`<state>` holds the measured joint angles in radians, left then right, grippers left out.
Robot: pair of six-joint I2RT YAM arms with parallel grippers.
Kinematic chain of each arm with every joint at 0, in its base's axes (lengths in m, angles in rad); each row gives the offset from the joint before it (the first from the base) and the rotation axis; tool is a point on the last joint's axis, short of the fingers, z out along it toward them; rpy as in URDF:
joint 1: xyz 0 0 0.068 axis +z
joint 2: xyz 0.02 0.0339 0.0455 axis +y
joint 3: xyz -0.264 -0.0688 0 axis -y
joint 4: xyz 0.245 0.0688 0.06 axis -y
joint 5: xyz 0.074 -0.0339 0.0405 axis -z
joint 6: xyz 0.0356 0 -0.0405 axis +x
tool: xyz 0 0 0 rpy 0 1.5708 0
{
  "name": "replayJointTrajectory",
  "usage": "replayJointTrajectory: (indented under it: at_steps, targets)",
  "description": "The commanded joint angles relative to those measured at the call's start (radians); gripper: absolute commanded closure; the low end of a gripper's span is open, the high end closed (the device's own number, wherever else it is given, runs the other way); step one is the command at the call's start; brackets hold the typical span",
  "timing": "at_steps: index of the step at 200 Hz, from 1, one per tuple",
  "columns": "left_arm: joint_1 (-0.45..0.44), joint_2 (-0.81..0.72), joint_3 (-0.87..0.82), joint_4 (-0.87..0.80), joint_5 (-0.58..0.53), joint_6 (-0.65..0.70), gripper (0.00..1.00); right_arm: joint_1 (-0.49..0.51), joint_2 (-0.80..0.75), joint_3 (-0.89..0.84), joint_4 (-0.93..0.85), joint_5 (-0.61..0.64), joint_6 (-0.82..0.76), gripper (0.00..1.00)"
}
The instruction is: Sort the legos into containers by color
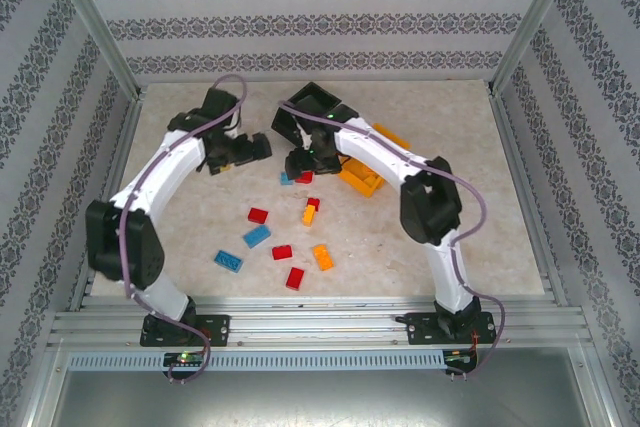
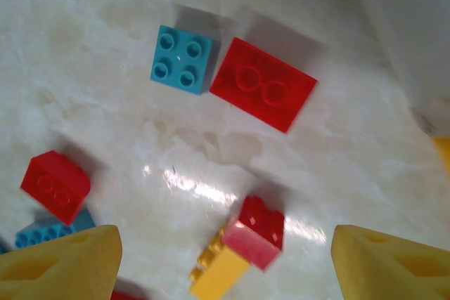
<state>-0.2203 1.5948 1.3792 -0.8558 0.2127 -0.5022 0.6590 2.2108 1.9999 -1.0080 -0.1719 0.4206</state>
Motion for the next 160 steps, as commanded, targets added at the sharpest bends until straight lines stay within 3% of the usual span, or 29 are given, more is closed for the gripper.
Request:
replayJointTrajectory:
  at_steps: [1,49,109,160]
  targets:
    - [-0.013,-0.052,-0.122,-0.066,0.004,0.035,0.0,0.005,0.106,0.131,-0.093,0.036,-0.014,0.2]
    - [-0.022,-0.135,-0.292,-0.012,0.094,0.036,0.0,0.004,0.262,0.296,-0.151,0.045,-0.008,0.2]
    - [-0.062,-0.08,-0.35,0.077,0.099,0.029,0.01,-0.022,0.304,0.278,-0.126,0.087,0.003,0.27]
    - [-0.077,0.063,-0.326,0.143,0.088,0.041,0.09,-0.047,0.29,0.258,-0.096,0.097,0.01,0.51]
